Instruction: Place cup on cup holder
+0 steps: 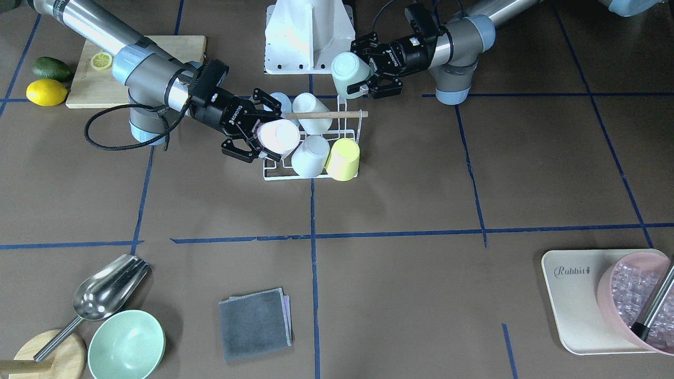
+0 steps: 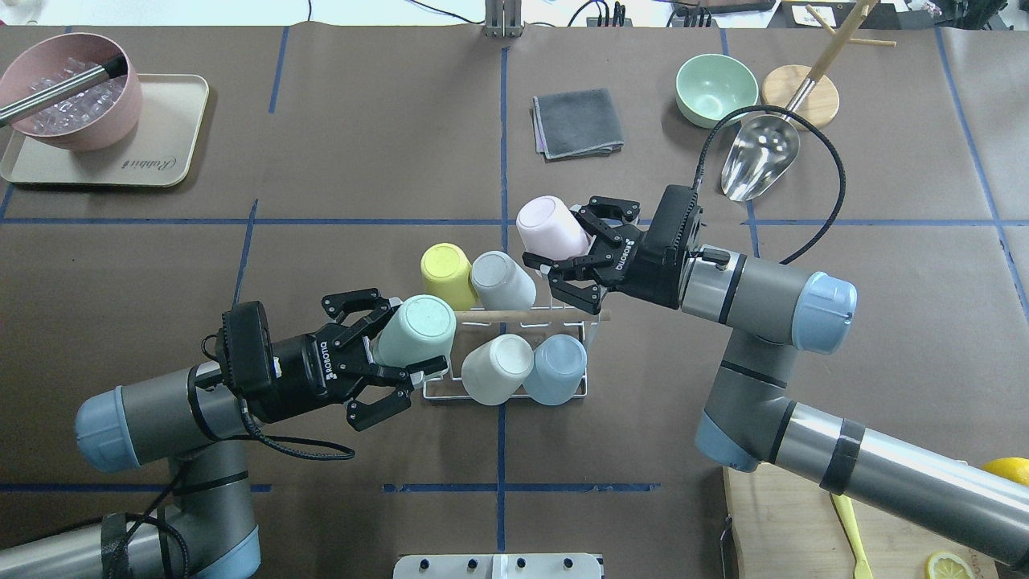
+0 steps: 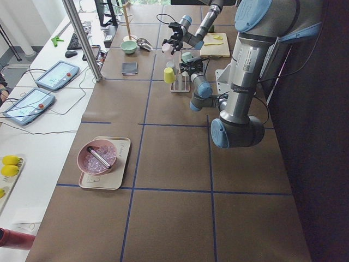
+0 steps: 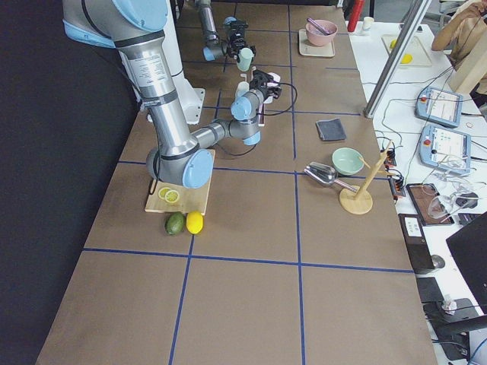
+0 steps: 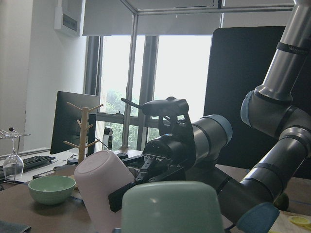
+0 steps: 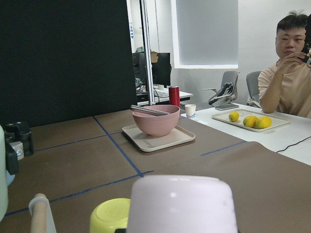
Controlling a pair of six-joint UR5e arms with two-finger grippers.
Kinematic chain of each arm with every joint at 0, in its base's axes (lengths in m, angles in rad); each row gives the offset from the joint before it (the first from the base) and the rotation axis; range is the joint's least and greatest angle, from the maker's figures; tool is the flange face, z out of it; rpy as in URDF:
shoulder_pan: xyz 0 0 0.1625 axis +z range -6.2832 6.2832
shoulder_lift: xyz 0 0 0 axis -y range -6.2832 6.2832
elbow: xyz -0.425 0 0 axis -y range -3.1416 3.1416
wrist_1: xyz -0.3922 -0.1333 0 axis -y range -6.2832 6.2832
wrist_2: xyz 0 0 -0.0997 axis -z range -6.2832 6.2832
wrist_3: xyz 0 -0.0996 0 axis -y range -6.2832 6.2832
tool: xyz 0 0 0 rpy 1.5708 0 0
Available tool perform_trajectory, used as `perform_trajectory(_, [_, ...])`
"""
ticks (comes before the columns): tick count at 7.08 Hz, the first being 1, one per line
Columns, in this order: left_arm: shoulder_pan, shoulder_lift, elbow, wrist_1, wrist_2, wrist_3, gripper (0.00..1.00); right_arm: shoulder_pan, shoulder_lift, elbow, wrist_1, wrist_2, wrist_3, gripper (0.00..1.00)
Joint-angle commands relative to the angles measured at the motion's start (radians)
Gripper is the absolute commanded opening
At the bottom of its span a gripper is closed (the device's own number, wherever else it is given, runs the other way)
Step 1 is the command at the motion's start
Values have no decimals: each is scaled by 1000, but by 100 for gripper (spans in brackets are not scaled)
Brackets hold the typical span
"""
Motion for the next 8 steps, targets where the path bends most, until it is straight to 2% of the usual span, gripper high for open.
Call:
perform_trajectory(1, [9,-22,39,-1,57,-2,5,-2,3,-20,1,0,2,8])
perform_trajectory(7, [38,-46,96,-3,70,0,6,-29,2,-16,6,0,11,13])
perform_trajectory(8, [38,-44,96,-3,68,1,9,-29,2,-16,4,-2,11,25])
